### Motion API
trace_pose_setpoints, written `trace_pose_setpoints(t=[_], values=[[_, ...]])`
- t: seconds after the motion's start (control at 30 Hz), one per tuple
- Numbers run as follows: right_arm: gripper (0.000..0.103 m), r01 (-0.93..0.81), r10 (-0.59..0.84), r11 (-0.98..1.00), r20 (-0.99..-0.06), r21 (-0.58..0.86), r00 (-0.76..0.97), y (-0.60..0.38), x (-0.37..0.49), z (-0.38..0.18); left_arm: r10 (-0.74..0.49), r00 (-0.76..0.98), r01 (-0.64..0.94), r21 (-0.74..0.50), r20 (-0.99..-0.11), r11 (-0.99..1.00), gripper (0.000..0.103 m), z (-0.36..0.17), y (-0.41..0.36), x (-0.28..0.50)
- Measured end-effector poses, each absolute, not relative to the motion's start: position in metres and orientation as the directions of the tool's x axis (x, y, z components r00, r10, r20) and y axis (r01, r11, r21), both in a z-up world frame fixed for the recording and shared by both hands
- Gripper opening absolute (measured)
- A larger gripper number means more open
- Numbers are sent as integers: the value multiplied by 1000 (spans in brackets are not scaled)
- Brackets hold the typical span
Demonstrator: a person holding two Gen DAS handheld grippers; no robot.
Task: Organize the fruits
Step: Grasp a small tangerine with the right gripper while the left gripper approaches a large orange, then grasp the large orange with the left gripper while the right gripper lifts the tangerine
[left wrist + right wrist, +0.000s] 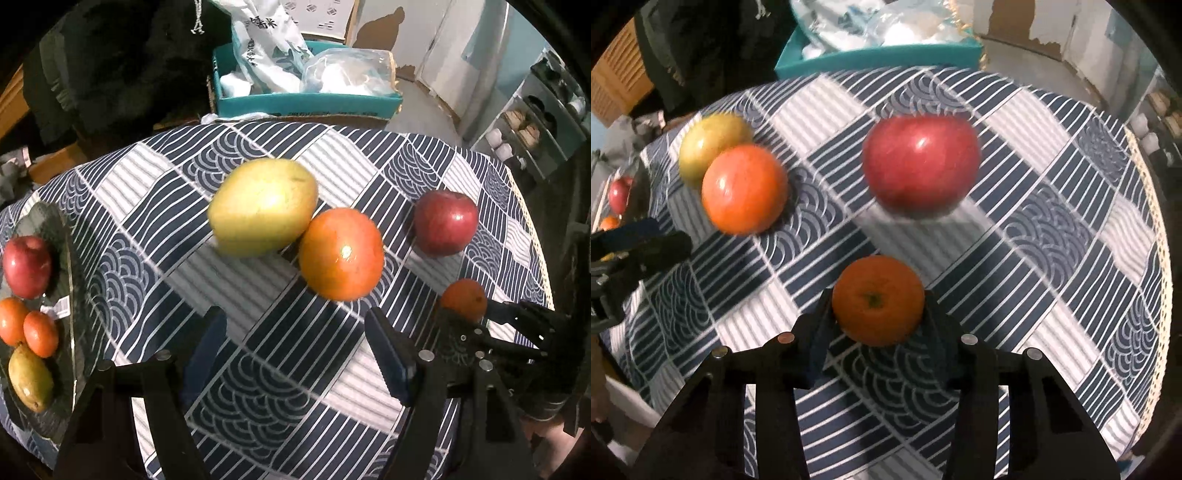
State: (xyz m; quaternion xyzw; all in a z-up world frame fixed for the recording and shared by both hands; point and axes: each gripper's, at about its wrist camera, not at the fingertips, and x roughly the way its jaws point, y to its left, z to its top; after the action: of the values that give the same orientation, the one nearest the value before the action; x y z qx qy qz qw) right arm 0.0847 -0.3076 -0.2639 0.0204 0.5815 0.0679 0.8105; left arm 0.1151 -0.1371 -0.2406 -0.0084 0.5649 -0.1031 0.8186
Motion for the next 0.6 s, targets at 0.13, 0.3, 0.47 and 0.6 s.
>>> trace_pose_setpoints(t=[0.13, 0.3, 0.47, 0.6], values=[[45, -80, 118, 992, -926, 95, 357, -315, 92, -258, -189, 333, 172, -137, -924, 976, 80, -245, -148, 126], [45, -82, 75, 996, -911, 45, 405, -320, 97, -252, -201, 315, 179, -150, -928, 972, 80, -252, -159, 136], [45, -78, 80, 996, -903, 52, 423, -323, 101, -247, -226, 289, 154, -188, -930, 970, 80, -261, -163, 148], [45, -90, 78, 995, -900, 43, 429, -319, 104, -247, -250, 277, 118, -226, -928, 967, 80, -267, -165, 155]])
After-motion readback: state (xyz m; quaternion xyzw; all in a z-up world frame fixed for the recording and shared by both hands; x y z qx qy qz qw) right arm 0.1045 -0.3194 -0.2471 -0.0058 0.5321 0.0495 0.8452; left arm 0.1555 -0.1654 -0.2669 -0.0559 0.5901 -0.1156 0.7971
